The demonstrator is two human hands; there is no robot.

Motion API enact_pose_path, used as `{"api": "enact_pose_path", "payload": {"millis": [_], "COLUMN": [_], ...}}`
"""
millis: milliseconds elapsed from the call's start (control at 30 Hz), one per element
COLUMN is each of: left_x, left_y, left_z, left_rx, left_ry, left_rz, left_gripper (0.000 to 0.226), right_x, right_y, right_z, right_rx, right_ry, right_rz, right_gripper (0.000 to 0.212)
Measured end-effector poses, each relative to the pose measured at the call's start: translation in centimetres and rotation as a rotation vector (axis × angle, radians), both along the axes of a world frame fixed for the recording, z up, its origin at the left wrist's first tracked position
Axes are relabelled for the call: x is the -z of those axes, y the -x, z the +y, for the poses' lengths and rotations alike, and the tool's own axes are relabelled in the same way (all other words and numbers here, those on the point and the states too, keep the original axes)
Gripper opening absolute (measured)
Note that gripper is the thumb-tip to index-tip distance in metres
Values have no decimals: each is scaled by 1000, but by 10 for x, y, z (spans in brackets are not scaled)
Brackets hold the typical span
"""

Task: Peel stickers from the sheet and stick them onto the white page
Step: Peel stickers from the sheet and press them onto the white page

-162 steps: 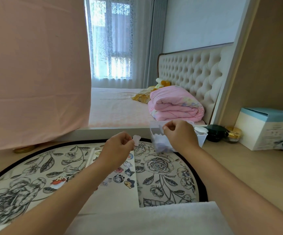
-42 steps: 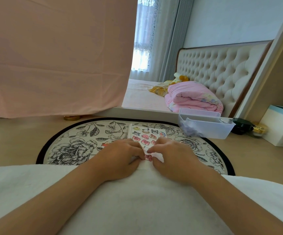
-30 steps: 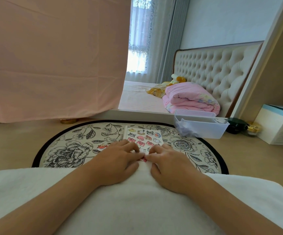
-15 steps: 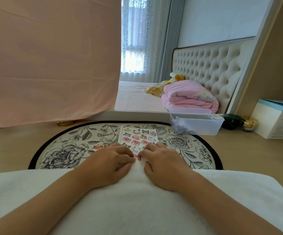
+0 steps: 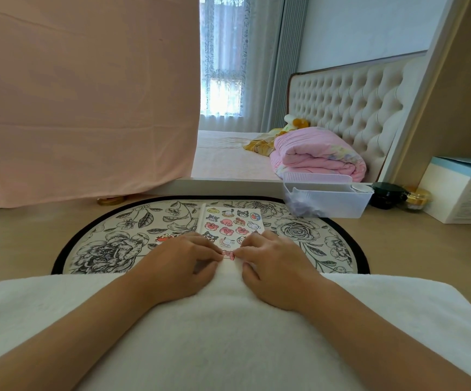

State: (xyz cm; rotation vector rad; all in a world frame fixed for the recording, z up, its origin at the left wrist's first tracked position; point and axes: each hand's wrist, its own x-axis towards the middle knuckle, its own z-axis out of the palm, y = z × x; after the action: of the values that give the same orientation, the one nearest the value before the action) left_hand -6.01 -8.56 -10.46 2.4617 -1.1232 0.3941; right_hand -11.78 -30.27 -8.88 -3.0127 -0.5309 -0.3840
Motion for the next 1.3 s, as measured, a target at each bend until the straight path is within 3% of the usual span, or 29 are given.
{"api": "enact_pose_path", "payload": {"millis": [133, 467, 667, 767, 1067, 1233, 1300], "left_x": [0, 0, 1, 2, 0, -5, -11], "left_y": [1, -1, -6, -6, -6, -15, -23], "left_z": [1, 0, -3, -3, 0, 10, 20], "left_rx": [16, 19, 2, 6, 7, -44, -125], "left_ry": [-8, 35, -131, -150, -46, 152, 170], "left_rz": [7, -14, -36, -54, -40, 67, 25], "left_gripper": [33, 26, 59, 58, 37, 25, 22], "right_x": [2, 0, -6, -6, -5, -10, -13], "right_y": [2, 3, -4, -2, 3, -6, -14], "right_z": [-5, -7, 1, -2, -5, 3, 11], "right_rx": [-56, -25, -23, -24, 7, 45, 54], "right_ry": [-35, -108, 64, 43, 50, -8, -56], "right_rz": [-9, -35, 94, 82, -31, -52, -77], "right_gripper": [47, 42, 52, 46, 45, 51, 40]}}
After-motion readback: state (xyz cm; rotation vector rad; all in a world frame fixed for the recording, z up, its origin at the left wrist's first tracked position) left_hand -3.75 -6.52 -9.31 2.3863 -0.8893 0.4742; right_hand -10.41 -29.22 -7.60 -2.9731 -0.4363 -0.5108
